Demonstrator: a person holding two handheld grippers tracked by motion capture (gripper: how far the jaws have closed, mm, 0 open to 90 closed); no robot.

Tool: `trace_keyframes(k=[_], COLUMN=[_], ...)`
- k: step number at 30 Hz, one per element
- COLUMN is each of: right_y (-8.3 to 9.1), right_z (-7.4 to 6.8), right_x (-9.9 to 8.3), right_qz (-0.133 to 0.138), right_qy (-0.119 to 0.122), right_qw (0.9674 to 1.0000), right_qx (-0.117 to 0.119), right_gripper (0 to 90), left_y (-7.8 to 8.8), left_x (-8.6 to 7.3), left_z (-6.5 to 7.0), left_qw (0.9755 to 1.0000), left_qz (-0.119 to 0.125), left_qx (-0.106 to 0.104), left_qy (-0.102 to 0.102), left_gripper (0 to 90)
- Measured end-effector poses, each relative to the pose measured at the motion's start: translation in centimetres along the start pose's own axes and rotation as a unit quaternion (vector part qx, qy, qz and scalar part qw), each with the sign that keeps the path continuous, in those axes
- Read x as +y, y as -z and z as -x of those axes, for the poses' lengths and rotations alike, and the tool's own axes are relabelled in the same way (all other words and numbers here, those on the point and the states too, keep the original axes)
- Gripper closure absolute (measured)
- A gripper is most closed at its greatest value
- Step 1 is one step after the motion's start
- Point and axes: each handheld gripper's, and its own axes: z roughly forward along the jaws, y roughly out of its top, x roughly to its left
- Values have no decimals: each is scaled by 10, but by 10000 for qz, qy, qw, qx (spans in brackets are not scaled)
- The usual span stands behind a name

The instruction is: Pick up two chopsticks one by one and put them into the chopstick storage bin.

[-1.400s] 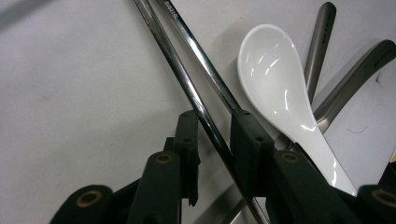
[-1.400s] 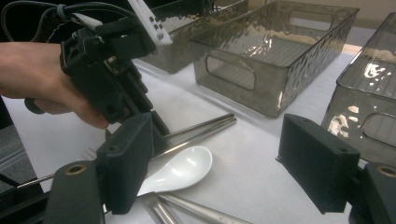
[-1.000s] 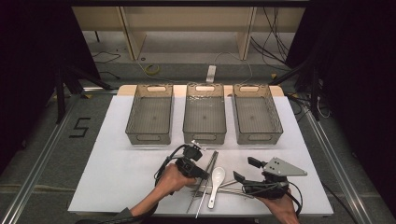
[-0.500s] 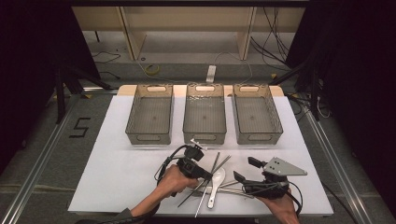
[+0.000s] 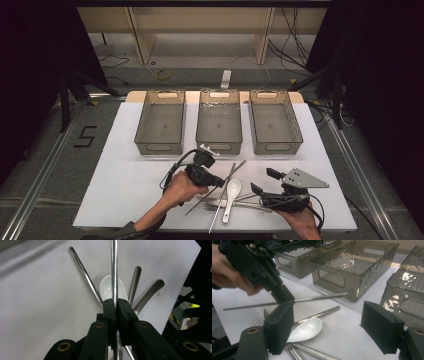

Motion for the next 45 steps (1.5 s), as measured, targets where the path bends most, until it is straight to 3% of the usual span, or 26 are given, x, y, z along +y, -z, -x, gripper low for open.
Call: trace_keyframes(k=[4,11,18,22,26,33,34,37,45], right_y=[0,0,1,1,1,1,1,1,0], right_z=[0,1,1,2,2,2,2,2,2], right_x=[0,0,0,-1,-1,-1,-1,-1,-1], right_qz=[36,36,37,35,28,39,45,45,27], right_qy=[-31,-54,-60,-85,-79,-86,-85,-90,-77], right_qw=[10000,10000,10000,9999,10000,9999,9999,9999,10000], right_qx=[-10,-21,-37,-43,-37,-42,-34,-32,-24], right_gripper=[271,270,270,270,270,270,270,270,271], left_y=[17,48,78,96,109,137,141,151,165], left_x=[3,9,14,15,17,26,27,32,44], left_z=[-5,-18,-38,-54,-68,-86,-90,-98,-124], left_qw=[9991,9960,9907,9863,9831,9743,9719,9679,9572], left_qz=[186,632,990,1288,1434,1712,1785,1855,2028], left_qx=[343,604,930,1034,1127,1448,1508,1664,1974], left_qy=[-170,-187,-122,59,137,238,290,343,604], left_gripper=[848,848,848,848,847,847,847,847,847])
